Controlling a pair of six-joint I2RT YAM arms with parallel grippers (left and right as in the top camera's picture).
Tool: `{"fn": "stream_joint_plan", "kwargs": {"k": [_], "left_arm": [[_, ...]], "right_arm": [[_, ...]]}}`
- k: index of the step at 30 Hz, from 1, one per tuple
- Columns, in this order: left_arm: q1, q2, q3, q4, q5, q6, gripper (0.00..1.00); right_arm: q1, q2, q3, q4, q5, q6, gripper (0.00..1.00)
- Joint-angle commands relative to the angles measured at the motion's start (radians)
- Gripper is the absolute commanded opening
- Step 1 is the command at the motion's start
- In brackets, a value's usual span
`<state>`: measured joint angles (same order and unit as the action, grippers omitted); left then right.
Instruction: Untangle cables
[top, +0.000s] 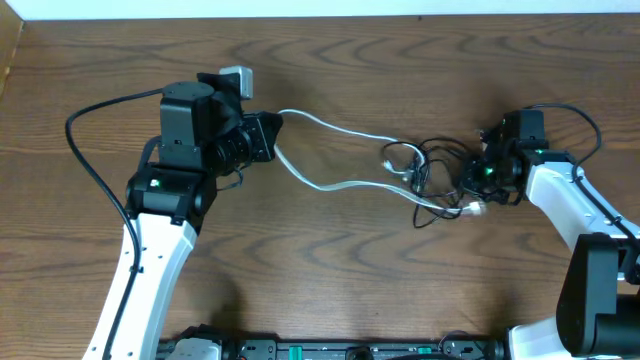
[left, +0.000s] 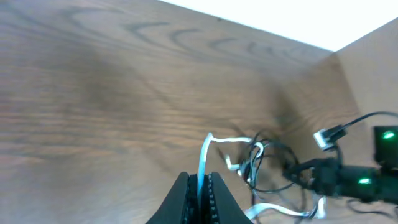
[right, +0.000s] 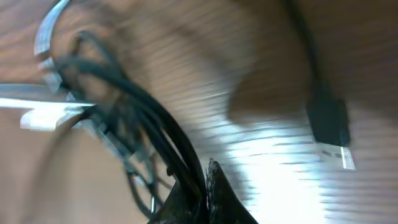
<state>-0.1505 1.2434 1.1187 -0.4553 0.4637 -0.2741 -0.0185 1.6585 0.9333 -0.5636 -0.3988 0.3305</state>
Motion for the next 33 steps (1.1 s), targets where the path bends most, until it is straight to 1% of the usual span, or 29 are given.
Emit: {"fn": "stream_joint_plan", "kwargs": {"k": [1,3,4,5,6,7,8,10,11,14,15,16,17,18,19,20,25,27,33], "left_arm": [[0.022,0.010,0.005,-0.019,-0.019,0.087,0.08],[0.023,0.011,0.005,-0.015,-0.017,0.087,0.08],[0.018,0.011,0.005,-0.007,0.005,0.087,0.14],[0.015,0.011,0.005,-0.002,0.024,0.087,0.17],[0.005,0.011,0.005,0.015,0.072,0.087,0.27],[-0.009,0.013,0.005,0.032,0.106,0.088,0.34],[-0.024,0.016,0.005,0.043,0.120,0.089,0.38],[-0.073,0.030,0.005,0.066,0.129,0.101,0.52],[-0.091,0.036,0.005,0.074,0.132,0.101,0.54],[-0.141,0.050,0.005,0.098,0.132,0.101,0.65],[-0.170,0.056,0.005,0.114,0.135,0.101,0.69],[-0.181,0.059,0.005,0.120,0.139,0.101,0.70],[-0.212,0.070,0.005,0.142,0.166,0.099,0.73],[-0.228,0.077,0.005,0.155,0.185,0.096,0.76],[-0.253,0.089,0.005,0.171,0.197,0.076,0.81],[-0.266,0.097,0.005,0.178,0.199,0.060,0.81],[-0.327,0.173,0.005,0.236,0.200,-0.108,0.85],[-0.350,0.209,0.005,0.262,0.207,-0.150,0.86],[-0.447,0.342,0.005,0.407,0.207,-0.299,0.86]], "right_arm": [[0.000,-0.082,0.009,-0.029,-0.136,-0.097,0.01],[0.000,-0.134,0.009,-0.049,-0.155,-0.107,0.01],[0.001,-0.159,0.009,-0.058,-0.174,-0.121,0.01],[0.002,-0.177,0.009,-0.062,-0.185,-0.127,0.01],[0.005,-0.213,0.009,-0.070,-0.196,-0.130,0.01],[0.014,-0.254,0.009,-0.073,-0.208,-0.130,0.01],[0.019,-0.276,0.010,-0.072,-0.217,-0.130,0.01],[0.038,-0.350,0.026,-0.072,-0.239,-0.131,0.01],[0.047,-0.375,0.034,-0.073,-0.243,-0.138,0.01],[0.088,-0.446,0.060,-0.076,-0.235,-0.172,0.01],[0.107,-0.466,0.064,-0.077,-0.202,-0.174,0.01],[0.118,-0.476,0.064,-0.078,-0.167,-0.173,0.01],[0.138,-0.482,0.064,-0.092,-0.062,-0.136,0.01],[0.142,-0.482,0.064,-0.100,-0.024,-0.114,0.01],[0.149,-0.472,0.063,-0.118,0.051,-0.060,0.01],[0.151,-0.466,0.063,-0.125,0.070,-0.046,0.01],[0.151,-0.395,0.063,-0.136,0.103,0.008,0.01],[0.151,-0.378,0.063,-0.135,0.104,0.014,0.01],[0.151,-0.349,0.063,-0.135,0.106,0.014,0.01]]}}
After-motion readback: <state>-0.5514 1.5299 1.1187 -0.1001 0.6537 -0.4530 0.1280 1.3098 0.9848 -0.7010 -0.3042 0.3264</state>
